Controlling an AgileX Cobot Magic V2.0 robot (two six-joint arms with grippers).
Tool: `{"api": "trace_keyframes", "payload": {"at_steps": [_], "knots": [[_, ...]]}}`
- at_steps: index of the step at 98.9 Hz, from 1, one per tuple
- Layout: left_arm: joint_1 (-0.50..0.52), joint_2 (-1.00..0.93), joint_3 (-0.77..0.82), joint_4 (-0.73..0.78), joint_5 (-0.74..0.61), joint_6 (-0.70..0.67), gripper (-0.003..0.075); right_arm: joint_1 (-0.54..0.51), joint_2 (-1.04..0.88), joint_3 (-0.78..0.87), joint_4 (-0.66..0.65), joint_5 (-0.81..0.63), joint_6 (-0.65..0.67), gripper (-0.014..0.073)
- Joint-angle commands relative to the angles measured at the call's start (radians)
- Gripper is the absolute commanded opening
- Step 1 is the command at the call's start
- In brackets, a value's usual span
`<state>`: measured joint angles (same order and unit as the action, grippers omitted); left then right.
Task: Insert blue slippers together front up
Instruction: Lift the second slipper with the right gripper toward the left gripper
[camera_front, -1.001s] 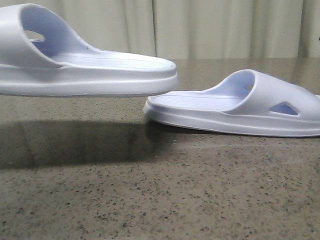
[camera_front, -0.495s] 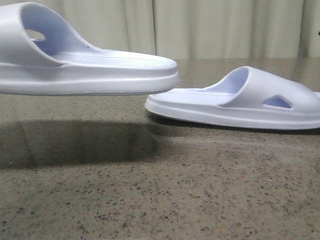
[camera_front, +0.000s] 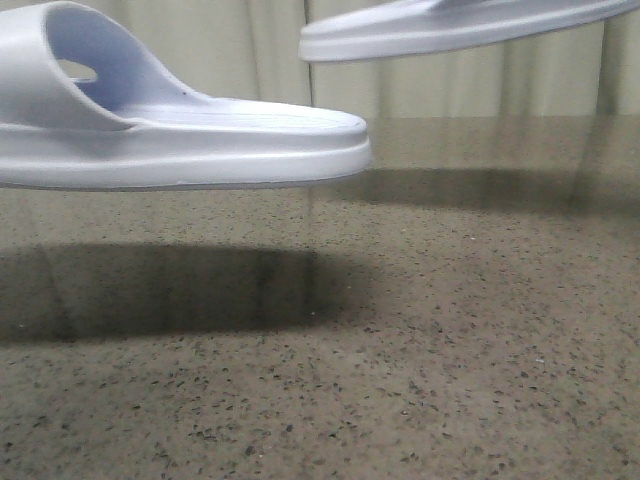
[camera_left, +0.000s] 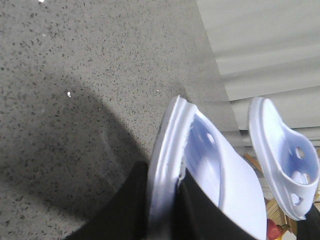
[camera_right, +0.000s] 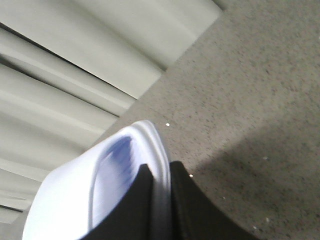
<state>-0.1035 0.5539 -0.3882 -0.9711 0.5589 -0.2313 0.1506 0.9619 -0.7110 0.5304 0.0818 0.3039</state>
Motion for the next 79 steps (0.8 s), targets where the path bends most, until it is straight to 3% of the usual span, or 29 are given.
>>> {"api": "trace_keyframes", "payload": {"at_steps": [1,44,79], "knots": [[-0.006,0.004,-0.036,-0.055,-0.026,0.001,0.0016,0.000,-0.053,-0.055,-0.009,-0.041,-0.027,-0.0107],[-0.006,0.004,-0.036,-0.140,0.005,0.001,0.0016,0.000,-0.264,-0.062,-0.009,0.237,-0.064,-0.0107],[-0.006,0.004,-0.036,-0.233,0.020,0.054,0.0016,0.000,-0.298,-0.060,0.056,0.369,-0.073,-0.0107]]}}
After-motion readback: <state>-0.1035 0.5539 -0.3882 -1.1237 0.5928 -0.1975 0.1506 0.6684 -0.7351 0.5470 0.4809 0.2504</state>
